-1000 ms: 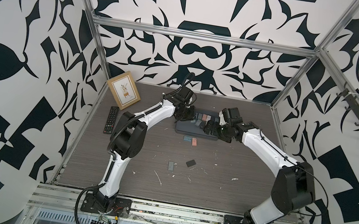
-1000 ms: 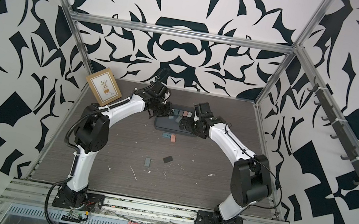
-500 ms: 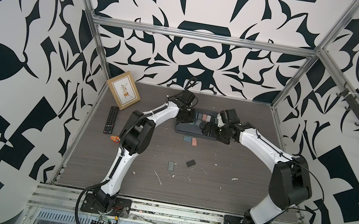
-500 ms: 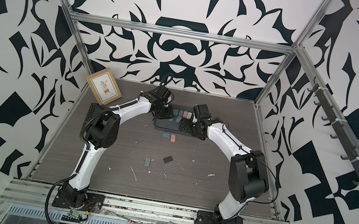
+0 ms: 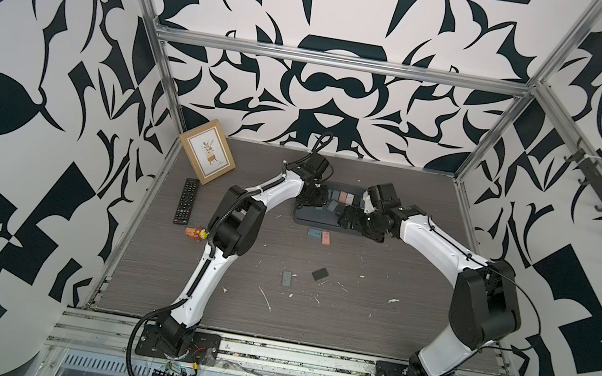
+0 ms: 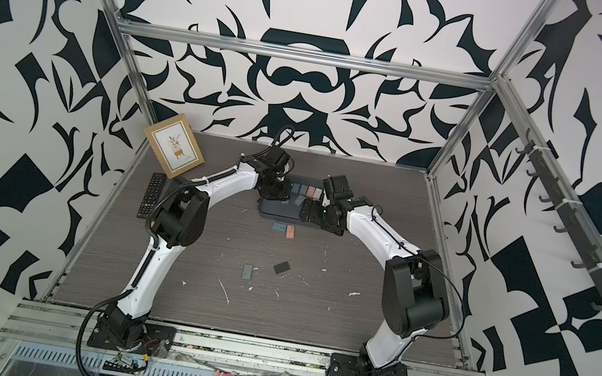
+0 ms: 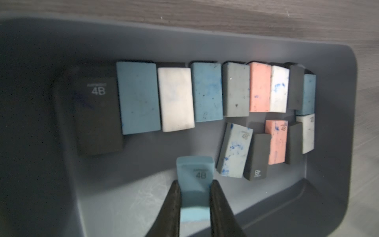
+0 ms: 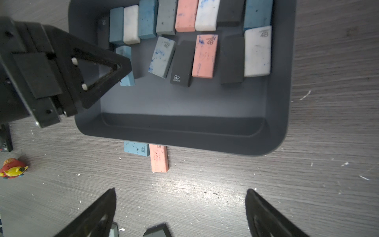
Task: Put the eraser in the storage box
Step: Place the eraser in the storage box.
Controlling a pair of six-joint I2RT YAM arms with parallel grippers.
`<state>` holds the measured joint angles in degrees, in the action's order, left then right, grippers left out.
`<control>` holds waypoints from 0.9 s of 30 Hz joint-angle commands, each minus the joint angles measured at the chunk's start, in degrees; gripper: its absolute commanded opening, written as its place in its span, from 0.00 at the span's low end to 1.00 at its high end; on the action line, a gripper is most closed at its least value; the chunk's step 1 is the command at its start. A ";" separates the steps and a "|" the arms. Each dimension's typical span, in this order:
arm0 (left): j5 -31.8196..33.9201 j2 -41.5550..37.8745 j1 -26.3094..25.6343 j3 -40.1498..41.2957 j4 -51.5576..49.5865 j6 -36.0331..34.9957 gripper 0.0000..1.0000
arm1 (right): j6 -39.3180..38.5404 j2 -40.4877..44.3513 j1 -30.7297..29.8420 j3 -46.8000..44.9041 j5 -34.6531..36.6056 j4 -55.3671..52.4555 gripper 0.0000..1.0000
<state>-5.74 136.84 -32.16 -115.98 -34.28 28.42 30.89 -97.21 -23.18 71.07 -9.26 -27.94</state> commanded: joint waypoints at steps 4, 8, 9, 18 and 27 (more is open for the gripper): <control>1.43 2.69 0.10 -1.95 -2.43 -2.59 0.21 | -1.01 1.41 0.33 0.06 0.13 0.75 0.99; 1.49 3.25 -0.33 -2.54 -2.24 -2.76 0.22 | -1.12 1.58 0.37 -0.05 0.31 0.76 0.99; 1.50 3.48 -0.44 -2.96 -2.31 -2.89 0.23 | -1.10 1.64 0.42 -0.05 0.35 0.77 0.99; 1.32 5.44 -0.93 -5.45 -2.85 -3.02 0.26 | -1.45 2.61 0.76 -0.64 0.70 0.52 0.99; 0.96 5.37 -1.71 -6.09 -2.88 -2.24 0.34 | -1.45 2.81 0.94 -0.95 0.48 0.66 0.99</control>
<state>-4.69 140.68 -33.23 -120.14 -35.81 25.71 29.98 -96.99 -22.46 70.08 -9.21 -27.97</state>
